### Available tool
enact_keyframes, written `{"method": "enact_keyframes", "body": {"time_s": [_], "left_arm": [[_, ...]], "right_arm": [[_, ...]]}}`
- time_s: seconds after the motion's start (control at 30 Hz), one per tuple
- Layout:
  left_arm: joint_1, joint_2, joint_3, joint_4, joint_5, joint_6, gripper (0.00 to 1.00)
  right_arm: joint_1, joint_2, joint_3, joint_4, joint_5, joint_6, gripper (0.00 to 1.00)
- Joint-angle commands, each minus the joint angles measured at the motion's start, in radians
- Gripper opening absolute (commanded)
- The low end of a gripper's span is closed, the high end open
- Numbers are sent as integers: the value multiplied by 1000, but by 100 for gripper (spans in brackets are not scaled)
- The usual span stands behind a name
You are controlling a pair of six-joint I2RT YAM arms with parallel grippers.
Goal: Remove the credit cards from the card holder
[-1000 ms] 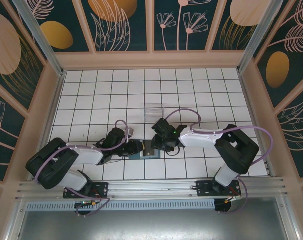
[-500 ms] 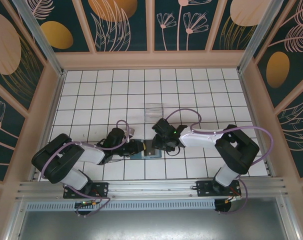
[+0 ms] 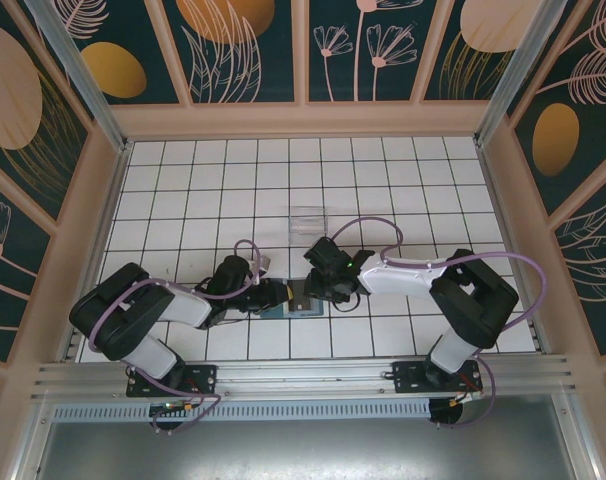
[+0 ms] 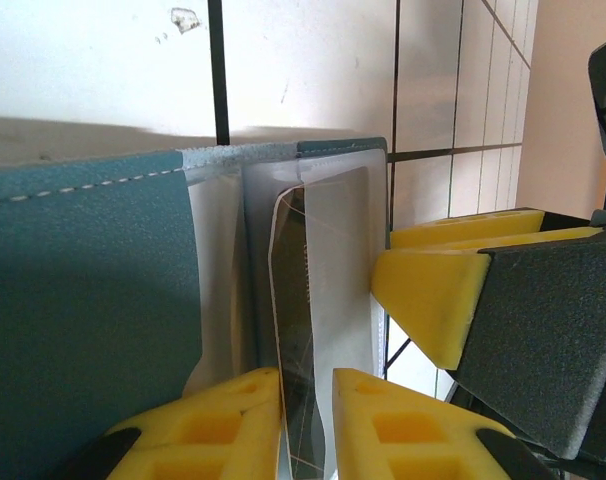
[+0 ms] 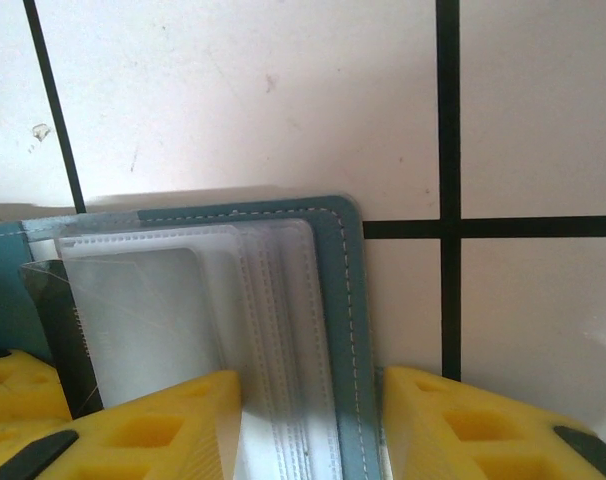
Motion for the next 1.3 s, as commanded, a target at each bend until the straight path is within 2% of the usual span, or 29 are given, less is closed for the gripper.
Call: {"method": "enact_keyframes", "body": {"time_s": [0.0,0.27,0.67,0.9,1.27], "left_arm": [[-6,38,6,20,32,-9,22],[-5,69,15,31,39,-5,21],[-5,74,7,41,34,8,11],[-4,40,24,-58,6,49,9],[-4,10,38,-128,-15,81,8]], "right_arm": [[16,30,-2,-1,-11,23,42],[17,35,-2,-6,-9,22,42],[17,47,-6,-7,-9,24,41],[16,51,5,-54,20,26,41],[16,65,8,-80,31,29,33]]}}
